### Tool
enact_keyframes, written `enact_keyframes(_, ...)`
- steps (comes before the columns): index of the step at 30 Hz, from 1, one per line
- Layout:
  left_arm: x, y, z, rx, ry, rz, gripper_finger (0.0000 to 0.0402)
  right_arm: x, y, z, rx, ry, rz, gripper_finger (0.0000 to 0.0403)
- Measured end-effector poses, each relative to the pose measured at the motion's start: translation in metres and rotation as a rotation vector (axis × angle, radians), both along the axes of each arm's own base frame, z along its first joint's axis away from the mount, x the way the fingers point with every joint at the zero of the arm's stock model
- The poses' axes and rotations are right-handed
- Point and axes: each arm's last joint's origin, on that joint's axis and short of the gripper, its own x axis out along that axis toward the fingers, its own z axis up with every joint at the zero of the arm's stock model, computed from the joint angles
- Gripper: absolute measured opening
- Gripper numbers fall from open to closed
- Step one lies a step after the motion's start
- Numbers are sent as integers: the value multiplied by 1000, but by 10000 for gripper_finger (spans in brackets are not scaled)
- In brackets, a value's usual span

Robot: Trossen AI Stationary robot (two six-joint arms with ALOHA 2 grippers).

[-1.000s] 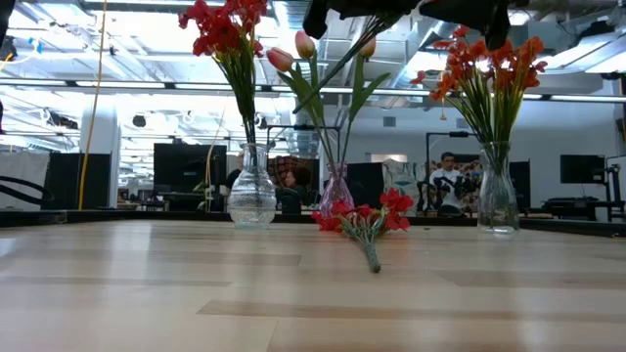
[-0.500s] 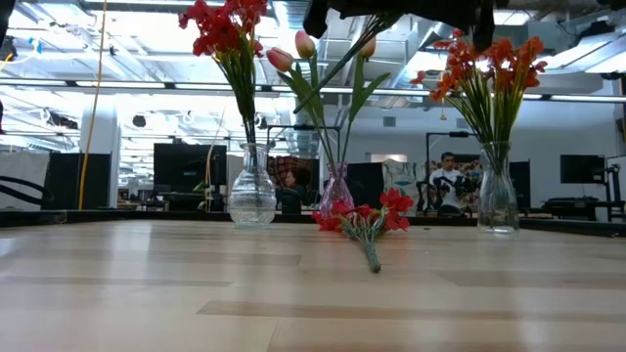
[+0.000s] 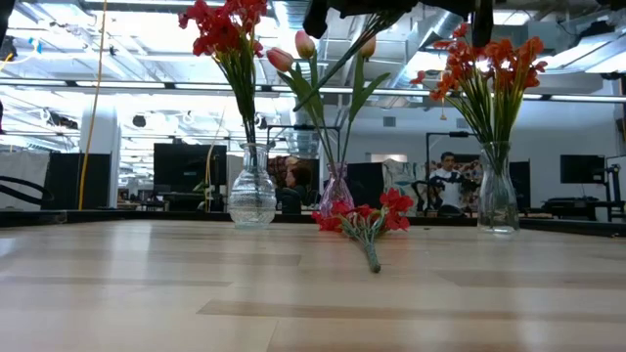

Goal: Sort flowers into vase by color
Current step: Put the orange flowers into the right transparent vase

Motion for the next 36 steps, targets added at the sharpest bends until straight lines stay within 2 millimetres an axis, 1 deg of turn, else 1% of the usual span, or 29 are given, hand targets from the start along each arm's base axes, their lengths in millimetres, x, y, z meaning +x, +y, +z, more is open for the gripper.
enact_keyframes(5,0,0,0,1,4,-26,15,0,0,0,0,-1,3,69)
enact_keyframes(8,1,1,0,15,16,-84,33,0,0,0,0,-1,5,51)
enact_keyframes(10,2,2,-1,27,24,-120,50,0,1,0,-1,1,9,49)
enact_keyframes(14,2,4,-1,29,25,-129,90,-1,3,0,-7,4,16,53)
enact_keyframes(19,1,3,-1,50,45,-143,140,-6,7,2,-73,27,26,54)
enact_keyframes(22,-3,4,-1,62,93,-143,157,-15,9,7,-80,43,28,53)
enact_keyframes(24,-6,5,2,52,106,-136,162,-24,9,8,-88,72,-3,53)
enact_keyframes(28,-11,6,2,56,165,-135,163,-42,10,12,-108,121,-50,53)
enact_keyframes(32,-13,6,-2,61,213,-135,163,-60,11,18,-115,130,-43,52)
enact_keyframes(36,-14,6,-4,45,233,-140,164,-76,12,17,-161,185,-64,52)
